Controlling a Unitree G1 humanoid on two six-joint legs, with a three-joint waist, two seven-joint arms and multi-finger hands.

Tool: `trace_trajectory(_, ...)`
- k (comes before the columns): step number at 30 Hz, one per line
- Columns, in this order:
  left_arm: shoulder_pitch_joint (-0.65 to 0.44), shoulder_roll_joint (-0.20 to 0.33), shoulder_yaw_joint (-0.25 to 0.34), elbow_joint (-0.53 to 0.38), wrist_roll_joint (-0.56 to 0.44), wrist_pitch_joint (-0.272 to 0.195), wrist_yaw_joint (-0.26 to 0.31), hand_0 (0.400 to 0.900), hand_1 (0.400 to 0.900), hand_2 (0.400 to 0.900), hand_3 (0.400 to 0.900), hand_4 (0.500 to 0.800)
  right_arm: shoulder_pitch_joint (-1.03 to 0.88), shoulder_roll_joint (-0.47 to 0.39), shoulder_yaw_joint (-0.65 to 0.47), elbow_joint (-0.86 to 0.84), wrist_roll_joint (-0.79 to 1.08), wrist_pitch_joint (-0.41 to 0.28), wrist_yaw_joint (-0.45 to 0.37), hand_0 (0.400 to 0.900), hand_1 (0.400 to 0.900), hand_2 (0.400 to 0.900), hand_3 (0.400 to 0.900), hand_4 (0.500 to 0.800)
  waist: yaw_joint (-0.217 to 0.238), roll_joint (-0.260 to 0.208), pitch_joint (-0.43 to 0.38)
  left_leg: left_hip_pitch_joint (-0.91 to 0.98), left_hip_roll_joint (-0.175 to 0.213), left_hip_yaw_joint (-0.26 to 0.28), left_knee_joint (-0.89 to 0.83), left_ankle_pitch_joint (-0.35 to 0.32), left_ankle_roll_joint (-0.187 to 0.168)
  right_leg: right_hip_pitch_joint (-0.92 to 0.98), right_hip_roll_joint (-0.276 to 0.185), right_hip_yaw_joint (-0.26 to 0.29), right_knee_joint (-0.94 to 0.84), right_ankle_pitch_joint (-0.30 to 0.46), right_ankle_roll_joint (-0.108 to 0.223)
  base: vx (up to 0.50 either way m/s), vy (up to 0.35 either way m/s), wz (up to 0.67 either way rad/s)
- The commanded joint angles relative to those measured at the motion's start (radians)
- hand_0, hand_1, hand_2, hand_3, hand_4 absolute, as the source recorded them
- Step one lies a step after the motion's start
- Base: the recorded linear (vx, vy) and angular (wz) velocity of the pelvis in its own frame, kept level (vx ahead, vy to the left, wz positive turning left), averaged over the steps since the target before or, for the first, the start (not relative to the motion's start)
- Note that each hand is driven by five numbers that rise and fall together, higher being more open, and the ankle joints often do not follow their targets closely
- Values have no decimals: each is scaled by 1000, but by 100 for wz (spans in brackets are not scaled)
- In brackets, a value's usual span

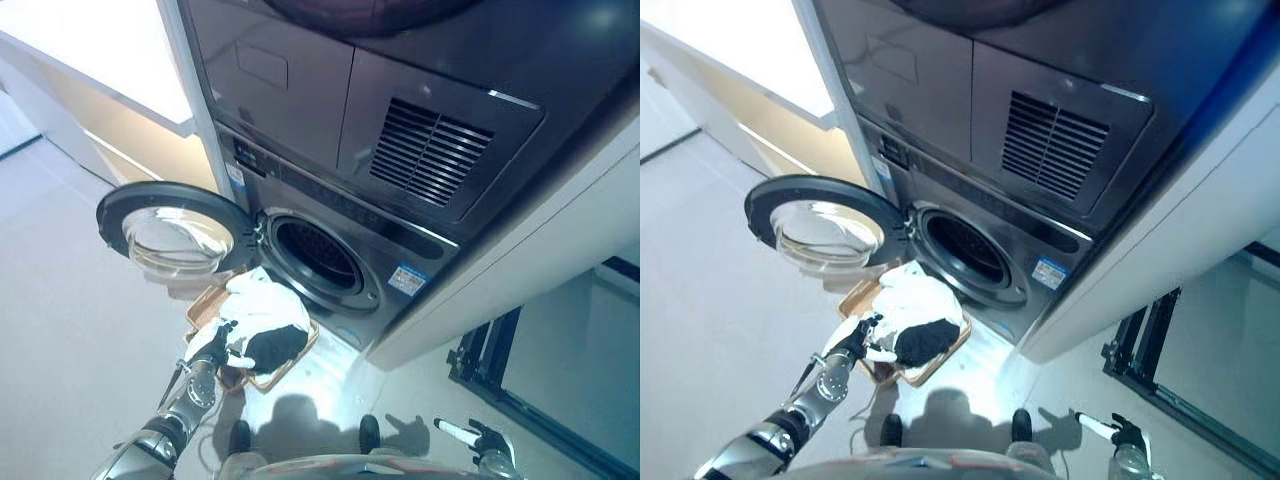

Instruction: Put the clothes in the basket into the washing machine.

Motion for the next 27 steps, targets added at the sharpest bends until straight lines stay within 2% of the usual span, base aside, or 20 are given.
trace_trajectory(1,-185,19,17,23,-16,-61,70,900,900,900,900,800,-71,-51,29,-62,-24,-61,-56,900,900,900,900,800,-7,-21,99,-85,-2,-26,67,-30,72,-54,-23,14,112,-31,17,-152,47,-2)
trace_trajectory(9,-311,27,-11,38,14,-39,179,900,900,900,900,800,-107,-88,68,-262,-3,-126,-102,900,900,900,900,800,-41,-24,224,-266,-17,-35,161,-23,84,-244,-24,52,206,-24,6,-116,40,-2)
trace_trajectory(20,-478,60,-55,114,96,9,337,900,900,900,900,800,-95,-100,93,-339,16,-193,-148,900,900,900,900,800,-85,-36,268,-437,-22,-59,239,-26,79,-401,-18,73,245,-15,-3,-52,-19,3)
trace_trajectory(27,-532,62,-89,133,148,40,402,900,900,900,900,800,-92,-103,115,-366,36,-226,-166,900,900,900,900,800,-97,-38,277,-507,-29,-81,259,-21,77,-460,-16,78,254,-14,-4,-41,-39,8)
